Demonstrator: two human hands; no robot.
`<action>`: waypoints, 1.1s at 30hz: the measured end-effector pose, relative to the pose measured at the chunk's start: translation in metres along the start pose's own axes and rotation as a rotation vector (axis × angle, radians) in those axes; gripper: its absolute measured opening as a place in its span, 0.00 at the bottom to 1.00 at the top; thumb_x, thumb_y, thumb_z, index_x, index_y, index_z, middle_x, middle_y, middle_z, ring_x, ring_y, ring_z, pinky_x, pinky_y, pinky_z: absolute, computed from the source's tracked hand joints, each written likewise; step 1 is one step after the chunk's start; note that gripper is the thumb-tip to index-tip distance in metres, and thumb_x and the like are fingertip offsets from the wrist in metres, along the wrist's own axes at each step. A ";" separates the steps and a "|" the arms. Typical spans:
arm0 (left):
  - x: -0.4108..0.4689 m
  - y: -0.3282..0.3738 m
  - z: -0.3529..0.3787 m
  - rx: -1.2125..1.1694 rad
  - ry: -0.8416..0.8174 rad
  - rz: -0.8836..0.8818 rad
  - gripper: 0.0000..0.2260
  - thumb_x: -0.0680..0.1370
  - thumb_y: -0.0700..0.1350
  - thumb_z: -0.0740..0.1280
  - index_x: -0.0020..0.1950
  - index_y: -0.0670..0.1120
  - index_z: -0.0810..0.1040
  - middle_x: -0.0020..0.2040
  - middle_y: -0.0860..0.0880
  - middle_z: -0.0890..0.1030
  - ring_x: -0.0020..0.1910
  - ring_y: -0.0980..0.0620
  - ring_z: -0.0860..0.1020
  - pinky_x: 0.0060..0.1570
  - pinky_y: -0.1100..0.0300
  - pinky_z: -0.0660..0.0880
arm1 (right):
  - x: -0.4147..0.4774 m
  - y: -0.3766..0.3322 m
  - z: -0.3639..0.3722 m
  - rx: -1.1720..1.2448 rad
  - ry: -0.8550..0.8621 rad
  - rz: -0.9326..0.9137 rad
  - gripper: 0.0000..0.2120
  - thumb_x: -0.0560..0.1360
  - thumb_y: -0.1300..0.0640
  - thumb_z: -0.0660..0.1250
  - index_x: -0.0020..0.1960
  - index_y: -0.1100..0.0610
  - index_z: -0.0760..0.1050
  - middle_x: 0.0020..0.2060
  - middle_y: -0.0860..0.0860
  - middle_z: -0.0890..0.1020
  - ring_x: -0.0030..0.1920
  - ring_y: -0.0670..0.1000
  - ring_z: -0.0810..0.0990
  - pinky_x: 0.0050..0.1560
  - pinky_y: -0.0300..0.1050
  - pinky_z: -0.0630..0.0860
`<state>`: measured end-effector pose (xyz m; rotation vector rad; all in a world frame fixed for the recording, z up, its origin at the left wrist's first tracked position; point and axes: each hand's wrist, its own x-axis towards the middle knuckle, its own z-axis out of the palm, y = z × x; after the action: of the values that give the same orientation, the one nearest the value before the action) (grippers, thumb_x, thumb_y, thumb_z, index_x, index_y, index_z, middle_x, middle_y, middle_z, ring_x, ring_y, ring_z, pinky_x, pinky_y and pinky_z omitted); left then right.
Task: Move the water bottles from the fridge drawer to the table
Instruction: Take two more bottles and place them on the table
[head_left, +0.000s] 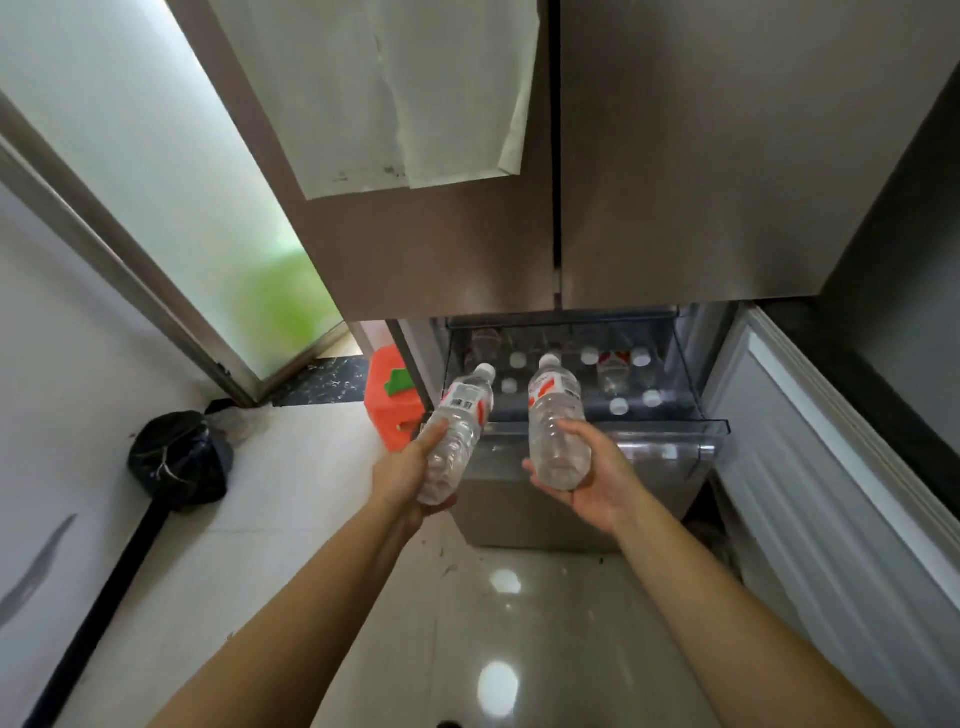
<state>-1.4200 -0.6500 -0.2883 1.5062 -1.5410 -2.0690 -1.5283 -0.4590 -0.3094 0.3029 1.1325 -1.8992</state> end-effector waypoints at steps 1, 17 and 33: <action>-0.005 -0.004 -0.009 -0.037 -0.023 -0.026 0.19 0.71 0.56 0.75 0.52 0.44 0.80 0.48 0.43 0.85 0.41 0.44 0.83 0.35 0.52 0.81 | -0.004 0.006 0.003 -0.021 -0.008 0.008 0.14 0.75 0.55 0.68 0.59 0.57 0.74 0.50 0.61 0.82 0.49 0.61 0.82 0.52 0.55 0.79; -0.122 -0.093 -0.356 -0.720 -0.188 0.241 0.23 0.74 0.51 0.73 0.66 0.44 0.75 0.51 0.45 0.82 0.44 0.50 0.81 0.41 0.58 0.80 | -0.071 0.226 0.196 -0.530 -0.522 0.015 0.29 0.61 0.70 0.70 0.62 0.62 0.73 0.46 0.61 0.80 0.45 0.59 0.80 0.49 0.54 0.80; -0.310 -0.238 -0.737 -0.494 0.799 0.496 0.23 0.71 0.48 0.76 0.63 0.53 0.74 0.53 0.51 0.83 0.52 0.51 0.83 0.44 0.60 0.78 | -0.205 0.588 0.474 -0.825 -0.921 -0.049 0.18 0.73 0.53 0.74 0.60 0.54 0.75 0.45 0.53 0.84 0.47 0.56 0.84 0.50 0.52 0.81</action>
<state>-0.6031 -0.8139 -0.2594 1.3209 -0.8794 -1.2027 -0.8472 -0.8422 -0.2726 -0.9594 1.1205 -1.1878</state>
